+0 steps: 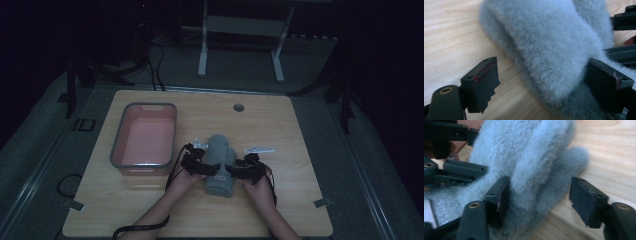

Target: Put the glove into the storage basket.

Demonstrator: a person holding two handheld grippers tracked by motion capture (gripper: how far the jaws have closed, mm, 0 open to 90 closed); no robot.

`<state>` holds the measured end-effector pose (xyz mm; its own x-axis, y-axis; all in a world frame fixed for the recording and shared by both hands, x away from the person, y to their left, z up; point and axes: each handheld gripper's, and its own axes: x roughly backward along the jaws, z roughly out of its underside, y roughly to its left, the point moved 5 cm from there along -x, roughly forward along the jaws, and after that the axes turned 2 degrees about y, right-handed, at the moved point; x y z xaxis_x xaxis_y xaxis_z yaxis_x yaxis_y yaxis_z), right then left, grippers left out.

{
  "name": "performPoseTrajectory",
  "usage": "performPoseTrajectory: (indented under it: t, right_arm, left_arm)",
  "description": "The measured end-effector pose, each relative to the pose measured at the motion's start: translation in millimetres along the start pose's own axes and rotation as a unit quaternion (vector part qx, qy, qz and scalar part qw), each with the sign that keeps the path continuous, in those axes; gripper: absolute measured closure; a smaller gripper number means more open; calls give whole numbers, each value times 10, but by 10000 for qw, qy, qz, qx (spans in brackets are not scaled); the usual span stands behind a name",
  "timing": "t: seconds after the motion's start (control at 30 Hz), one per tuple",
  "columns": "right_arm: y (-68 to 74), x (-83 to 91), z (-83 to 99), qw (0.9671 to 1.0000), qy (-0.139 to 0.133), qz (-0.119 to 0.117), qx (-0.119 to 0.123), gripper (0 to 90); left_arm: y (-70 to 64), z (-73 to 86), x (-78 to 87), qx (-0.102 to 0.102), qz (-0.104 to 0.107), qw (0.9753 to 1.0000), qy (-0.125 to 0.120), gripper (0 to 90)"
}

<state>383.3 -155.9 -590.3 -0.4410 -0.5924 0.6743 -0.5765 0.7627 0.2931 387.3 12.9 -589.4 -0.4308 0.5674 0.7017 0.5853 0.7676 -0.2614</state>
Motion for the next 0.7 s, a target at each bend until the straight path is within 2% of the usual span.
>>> performPoseTrajectory:
  t: [0.03, 0.1, 0.17, 0.27, 0.37, 0.4, 0.53, 0.57, 0.7]
  right_arm:
    - [5, -5, 3, 9999, 38, -115, -25, 421]
    - [12, -17, 4, 9998, 69, -163, 36, 475]
    - [16, -24, -1, 9996, 118, -241, 24, 518]
    - [21, -34, -5, 9994, 181, -311, 21, 584]
    - [24, -37, -11, 9991, 226, -366, 18, 626]
    - [39, -33, -23, 9988, 280, -381, 93, 674]
    - [60, -24, -31, 9990, 250, -328, 144, 738]
    - [64, -17, -30, 9991, 232, -324, 115, 750]
    - [92, 30, -32, 9995, 71, -274, 116, 790]
  left_arm:
    - [5, 4, -10, 22, 71, 10000, 25, 164]
    - [12, 7, -29, 44, 267, 9996, 68, 225]
    - [8, -2, -36, -16, 385, 9992, 110, 276]
    - [-14, -20, -47, 43, 655, 9974, 291, 439]
    - [-13, -31, -52, 89, 769, 9964, 355, 531]
    - [-19, -37, -55, 94, 869, 9955, 369, 570]
    - [-63, -51, -38, -38, 813, 9962, 298, 700]
    - [-65, -52, -29, -91, 796, 9963, 297, 715]
    - [-84, -77, 7, -74, 819, 9965, 166, 756]
